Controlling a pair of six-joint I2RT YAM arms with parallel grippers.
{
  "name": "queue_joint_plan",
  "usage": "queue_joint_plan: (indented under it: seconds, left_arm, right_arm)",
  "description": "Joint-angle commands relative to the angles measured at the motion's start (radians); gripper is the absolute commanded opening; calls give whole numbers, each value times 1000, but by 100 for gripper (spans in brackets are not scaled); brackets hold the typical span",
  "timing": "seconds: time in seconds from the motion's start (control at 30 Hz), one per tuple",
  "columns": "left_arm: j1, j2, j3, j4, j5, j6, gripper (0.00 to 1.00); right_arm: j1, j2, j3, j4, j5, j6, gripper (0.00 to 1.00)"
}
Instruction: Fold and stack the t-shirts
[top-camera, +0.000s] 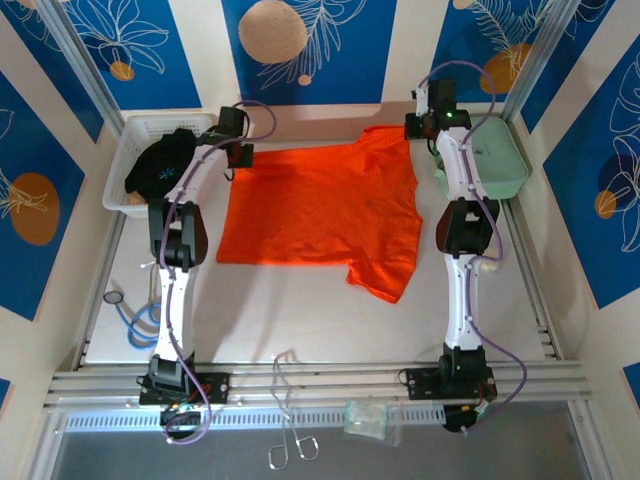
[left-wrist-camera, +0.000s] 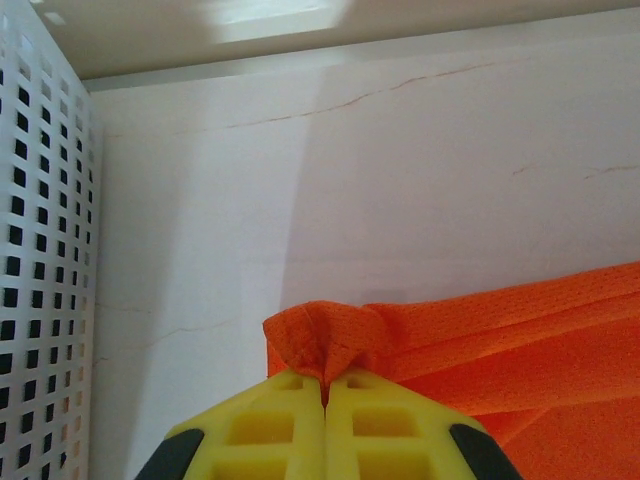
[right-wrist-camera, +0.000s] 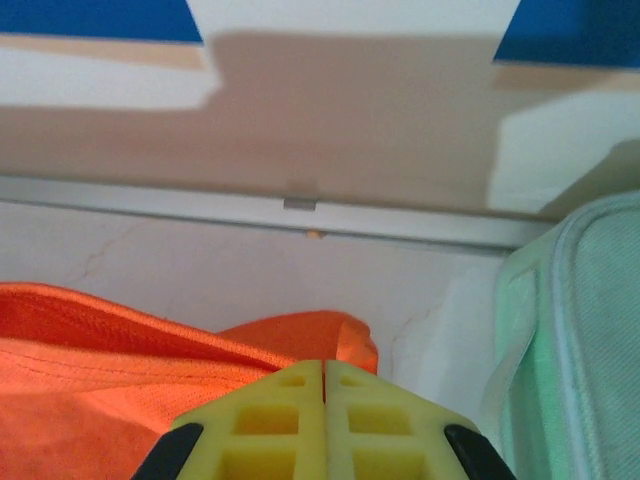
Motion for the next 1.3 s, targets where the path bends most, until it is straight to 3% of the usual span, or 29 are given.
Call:
queue_joint_plan:
  seconds: [0.0,0.2,0.47,0.77,0.83,1.07,1.17,1.27]
  left_arm:
    - [8,6,-4,22,-41,27,0]
    - [10,-60,-127,74,-72,49,0]
    - [10,-95,-252,95,-61,34,0]
    - [9,-96,-328,114,-95,-10,0]
    - [10,-110,-350,125,-104,-18,10]
    - [7,-224,-446,173,-88,-28,52]
    - [4,-308,-485,193,-70,-30,60]
    - [-6,-400,-512,205,-45,-28,68]
  right_arm:
    - [5,-136,-150,46,-40,34,0]
    - [42,-376,-607,233,-18,63,0]
    - [65,-543,-977,350,21,125,0]
    - [71,-491,-1074,284,69,223,0]
    - [73,-476,-1075,248,65,246,0]
    - [77,-514,-1110,130,-28,278,54]
    - [84,-557,-1116,87,-69,271,64]
    - [95,-587,-1086,46,-118,256,65]
